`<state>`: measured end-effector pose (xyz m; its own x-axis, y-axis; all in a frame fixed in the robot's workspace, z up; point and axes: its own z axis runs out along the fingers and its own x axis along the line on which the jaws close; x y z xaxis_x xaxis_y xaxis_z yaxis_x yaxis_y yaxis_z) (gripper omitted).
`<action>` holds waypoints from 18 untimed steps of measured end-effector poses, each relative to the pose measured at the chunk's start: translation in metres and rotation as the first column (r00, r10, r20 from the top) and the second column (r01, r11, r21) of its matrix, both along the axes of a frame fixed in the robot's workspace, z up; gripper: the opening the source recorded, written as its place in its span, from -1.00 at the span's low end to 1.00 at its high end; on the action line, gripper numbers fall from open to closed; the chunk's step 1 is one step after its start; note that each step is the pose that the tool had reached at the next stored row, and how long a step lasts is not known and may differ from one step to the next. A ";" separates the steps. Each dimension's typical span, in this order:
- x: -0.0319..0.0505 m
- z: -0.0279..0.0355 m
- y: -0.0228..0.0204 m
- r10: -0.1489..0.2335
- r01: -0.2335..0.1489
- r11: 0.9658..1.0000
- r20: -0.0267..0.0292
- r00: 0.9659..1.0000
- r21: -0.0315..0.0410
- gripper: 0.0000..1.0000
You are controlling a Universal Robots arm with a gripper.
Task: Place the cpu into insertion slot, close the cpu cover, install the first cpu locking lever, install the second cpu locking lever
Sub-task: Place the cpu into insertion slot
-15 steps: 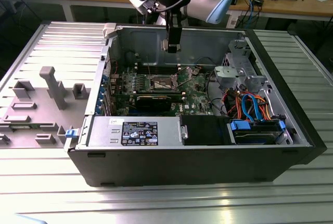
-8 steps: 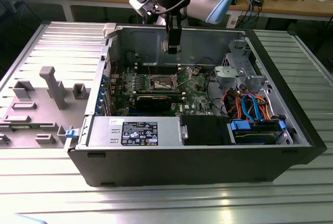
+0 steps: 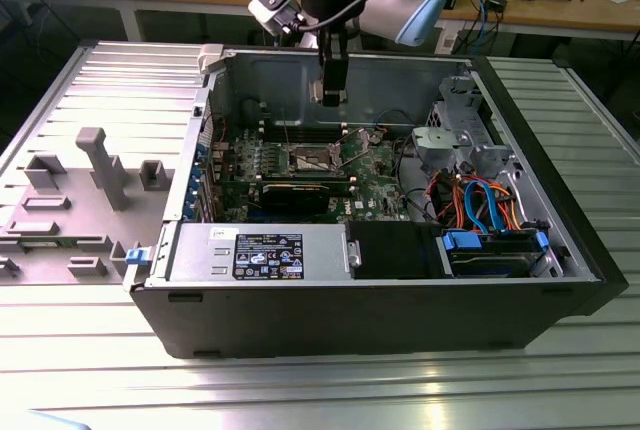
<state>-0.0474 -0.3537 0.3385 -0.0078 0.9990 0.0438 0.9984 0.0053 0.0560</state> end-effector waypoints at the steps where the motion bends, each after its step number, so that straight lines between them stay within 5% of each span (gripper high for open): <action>1: 0.0000 -0.0003 0.0000 0.000 0.000 1.000 0.000 1.000 0.000 0.09; 7: 0.0000 -0.0009 0.0001 0.000 0.000 1.000 0.000 1.000 0.000 0.09; 18: -0.0007 -0.0214 0.0010 0.000 0.000 1.000 0.000 1.000 0.000 0.09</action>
<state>-0.0481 -0.3527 0.3170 -0.0077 0.9990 0.0439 0.9984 0.0052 0.0561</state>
